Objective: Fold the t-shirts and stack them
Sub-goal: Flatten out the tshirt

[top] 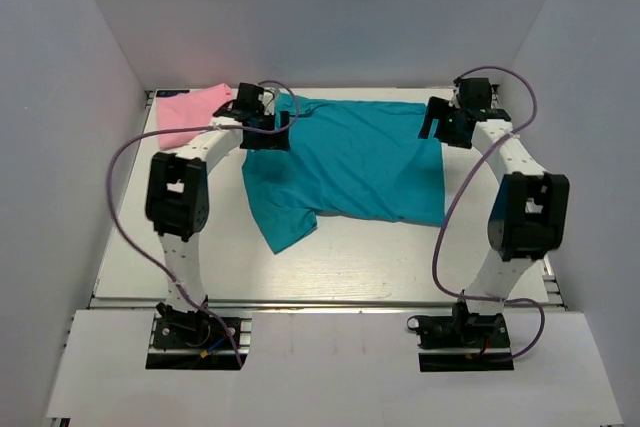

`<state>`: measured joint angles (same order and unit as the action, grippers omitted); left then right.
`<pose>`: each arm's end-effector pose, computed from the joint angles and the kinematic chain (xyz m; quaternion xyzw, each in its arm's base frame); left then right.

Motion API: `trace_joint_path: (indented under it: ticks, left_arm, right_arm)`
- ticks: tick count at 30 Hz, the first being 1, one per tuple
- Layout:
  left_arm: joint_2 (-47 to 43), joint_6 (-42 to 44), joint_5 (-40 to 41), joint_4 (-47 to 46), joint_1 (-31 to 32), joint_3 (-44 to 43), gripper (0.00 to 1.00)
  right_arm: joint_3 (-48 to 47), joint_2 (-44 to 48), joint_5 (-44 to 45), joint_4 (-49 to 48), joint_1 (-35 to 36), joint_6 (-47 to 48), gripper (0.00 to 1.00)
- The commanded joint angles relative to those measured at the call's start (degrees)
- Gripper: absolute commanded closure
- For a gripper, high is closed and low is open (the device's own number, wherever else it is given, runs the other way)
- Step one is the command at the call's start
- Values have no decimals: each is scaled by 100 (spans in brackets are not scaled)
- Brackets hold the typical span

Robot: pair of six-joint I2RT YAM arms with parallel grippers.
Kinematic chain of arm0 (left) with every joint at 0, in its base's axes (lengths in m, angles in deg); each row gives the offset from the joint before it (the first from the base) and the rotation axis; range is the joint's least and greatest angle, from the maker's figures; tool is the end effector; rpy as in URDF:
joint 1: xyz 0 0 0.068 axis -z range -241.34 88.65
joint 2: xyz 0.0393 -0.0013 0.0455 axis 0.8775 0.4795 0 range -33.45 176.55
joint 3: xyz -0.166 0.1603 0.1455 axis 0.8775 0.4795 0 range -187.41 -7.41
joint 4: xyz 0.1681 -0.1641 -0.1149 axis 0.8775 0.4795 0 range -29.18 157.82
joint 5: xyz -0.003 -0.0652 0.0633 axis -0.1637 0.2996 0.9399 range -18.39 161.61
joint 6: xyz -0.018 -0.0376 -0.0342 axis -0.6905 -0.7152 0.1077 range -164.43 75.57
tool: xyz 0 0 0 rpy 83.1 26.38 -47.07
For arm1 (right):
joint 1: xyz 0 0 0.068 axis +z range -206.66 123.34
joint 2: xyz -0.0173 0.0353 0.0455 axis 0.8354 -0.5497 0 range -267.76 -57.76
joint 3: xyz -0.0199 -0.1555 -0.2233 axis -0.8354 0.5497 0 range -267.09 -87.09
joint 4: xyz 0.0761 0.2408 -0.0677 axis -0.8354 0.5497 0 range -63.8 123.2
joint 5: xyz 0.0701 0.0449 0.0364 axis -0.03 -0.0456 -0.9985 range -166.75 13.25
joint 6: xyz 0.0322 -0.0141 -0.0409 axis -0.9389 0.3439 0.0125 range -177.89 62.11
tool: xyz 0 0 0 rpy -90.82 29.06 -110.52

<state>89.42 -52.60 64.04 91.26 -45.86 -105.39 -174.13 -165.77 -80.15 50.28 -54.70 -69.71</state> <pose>0.4546 -0.1309 0.1966 0.0805 0.9493 -0.1226 0.2781 0.4289 0.0167 0.2554 0.0681 0.9212 0.0730 0.3760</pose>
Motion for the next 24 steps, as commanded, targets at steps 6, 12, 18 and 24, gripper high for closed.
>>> trace_joint_path:
  ticks: [6,12,18,24]
  left_arm:
    - [-3513,-1080,169,-398,121,3080,0]
    - [-4666,-1546,-209,-73,376,4689,0]
    - [-4676,-1671,-684,-187,894,5368,3]
    - [-4254,-1566,-87,234,1211,5306,12]
  right_arm:
    - [2593,2335,173,748,-55,-822,10]
    - [3719,3382,25,1160,-46,-1051,10]
    - [4573,3901,295,1188,-46,-1077,10]
    - [4793,3902,261,502,-29,-1200,11]
